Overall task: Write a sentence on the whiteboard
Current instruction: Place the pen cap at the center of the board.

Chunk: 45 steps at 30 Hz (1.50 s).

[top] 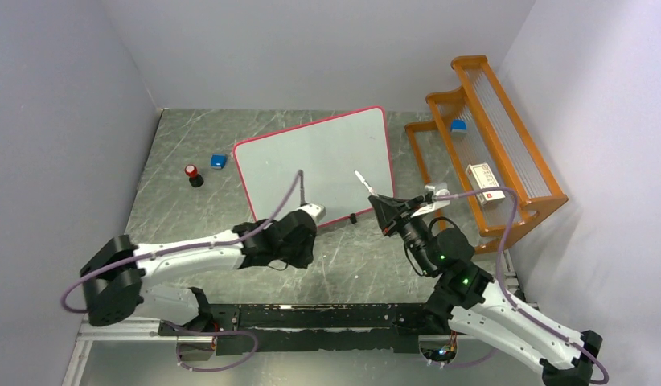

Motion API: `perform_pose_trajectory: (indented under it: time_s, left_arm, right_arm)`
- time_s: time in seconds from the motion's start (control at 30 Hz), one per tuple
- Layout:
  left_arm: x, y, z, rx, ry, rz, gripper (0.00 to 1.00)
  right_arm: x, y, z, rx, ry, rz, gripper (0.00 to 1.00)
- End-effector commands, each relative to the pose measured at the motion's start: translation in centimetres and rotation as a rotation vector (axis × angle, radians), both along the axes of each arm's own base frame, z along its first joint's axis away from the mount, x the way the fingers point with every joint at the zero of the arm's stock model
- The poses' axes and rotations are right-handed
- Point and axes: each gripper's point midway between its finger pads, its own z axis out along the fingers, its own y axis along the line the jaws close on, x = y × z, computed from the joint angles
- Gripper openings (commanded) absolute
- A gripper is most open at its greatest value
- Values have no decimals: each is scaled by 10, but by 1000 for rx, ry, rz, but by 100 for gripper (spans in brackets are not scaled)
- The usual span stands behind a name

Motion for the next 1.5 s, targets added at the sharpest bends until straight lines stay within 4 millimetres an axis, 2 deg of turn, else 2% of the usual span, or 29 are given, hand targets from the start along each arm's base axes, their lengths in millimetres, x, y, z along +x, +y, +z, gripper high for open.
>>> perform_pose_trajectory:
  time_s: [0.0,0.17,0.53,0.7,0.87,1.0,1.13,1.23,1.3,1.47]
  left_arm:
    - [-2,-1,-17,175,-41,-68,5]
    - [-10,-17,-37,281,-35,-142,7]
    - [-9,-28,-72,400,-11,-193,14]
    - [-9,-24,-75,425,-16,-187,25]
    - [-8,-24,-69,410,-28,-182,33]
    - [-4,-31,-49,358,-57,-172,45]
    - [5,-40,-11,291,-118,-159,61]
    - [15,-43,30,215,-197,-123,74]
    - [21,-44,59,159,-254,-107,95]
    - [42,-34,129,60,-369,-46,98]
  right_arm:
    - [2,-31,15,-27,-32,-119,0]
    - [-1,-45,19,-26,-43,-156,0]
    - [0,-51,16,-38,-38,-181,0]
    - [0,-53,18,-41,-42,-189,0]
    - [0,-55,18,-39,-44,-197,0]
    - [1,-53,17,-51,-39,-197,0]
    - [2,-51,18,-59,-36,-193,0]
    - [3,-52,20,-58,-35,-196,0]
    - [2,-51,22,-58,-35,-193,0]
    - [1,-52,26,-55,-35,-192,0]
